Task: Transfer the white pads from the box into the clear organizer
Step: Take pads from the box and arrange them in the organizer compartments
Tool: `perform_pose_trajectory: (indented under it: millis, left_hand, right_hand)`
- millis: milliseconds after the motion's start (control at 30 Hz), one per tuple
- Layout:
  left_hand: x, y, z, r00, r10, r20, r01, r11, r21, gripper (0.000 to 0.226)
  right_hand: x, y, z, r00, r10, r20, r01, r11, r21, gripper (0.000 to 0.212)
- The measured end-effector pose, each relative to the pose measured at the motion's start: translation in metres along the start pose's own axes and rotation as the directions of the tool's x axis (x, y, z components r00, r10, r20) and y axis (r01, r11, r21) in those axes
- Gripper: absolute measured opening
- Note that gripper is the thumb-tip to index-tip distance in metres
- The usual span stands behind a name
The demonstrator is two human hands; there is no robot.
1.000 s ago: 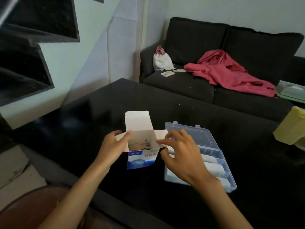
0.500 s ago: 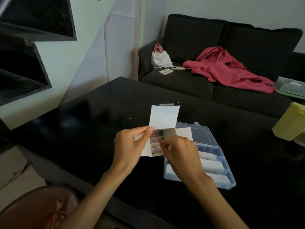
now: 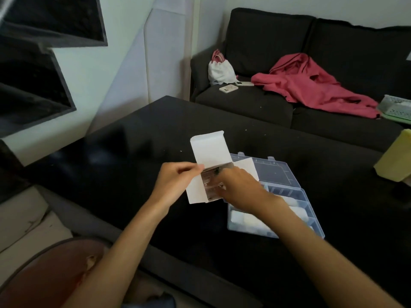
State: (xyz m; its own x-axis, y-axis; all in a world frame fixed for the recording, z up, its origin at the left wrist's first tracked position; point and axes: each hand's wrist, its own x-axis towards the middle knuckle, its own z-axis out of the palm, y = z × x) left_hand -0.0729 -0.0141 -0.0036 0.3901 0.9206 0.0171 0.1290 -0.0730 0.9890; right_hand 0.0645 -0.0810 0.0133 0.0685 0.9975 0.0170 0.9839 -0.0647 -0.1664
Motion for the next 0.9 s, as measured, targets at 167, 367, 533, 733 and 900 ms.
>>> perform_pose_trajectory:
  millis: [167,367,533,733,900]
  left_hand:
    - [0.003,0.0,-0.006,0.997,0.065,0.051,-0.068,0.996,0.062,0.019]
    - [0.012,-0.004,-0.01,0.999,0.031,0.039,-0.033,0.997,0.066,0.021]
    - [0.015,-0.005,-0.006,1.0,0.027,0.004,-0.027,0.996,0.082,0.023]
    - [0.013,-0.006,-0.005,0.998,0.057,0.005,-0.057,0.99,0.132,0.021]
    - [0.011,-0.006,-0.001,0.99,0.135,-0.036,-0.127,0.978,0.165,0.023]
  right_hand:
    - [0.019,-0.001,-0.004,0.994,-0.055,0.093,0.079,0.959,-0.271,0.03]
    - [0.038,-0.007,0.004,0.997,-0.066,0.045,0.077,0.94,-0.331,0.023]
    - [0.045,-0.004,0.004,0.997,-0.054,0.059,0.069,0.95,-0.303,0.029]
    - [0.046,0.002,0.016,0.993,-0.107,0.039,0.114,0.919,-0.377,0.032]
    - [0.046,0.001,0.012,0.99,-0.139,0.027,0.139,0.917,-0.373,0.03]
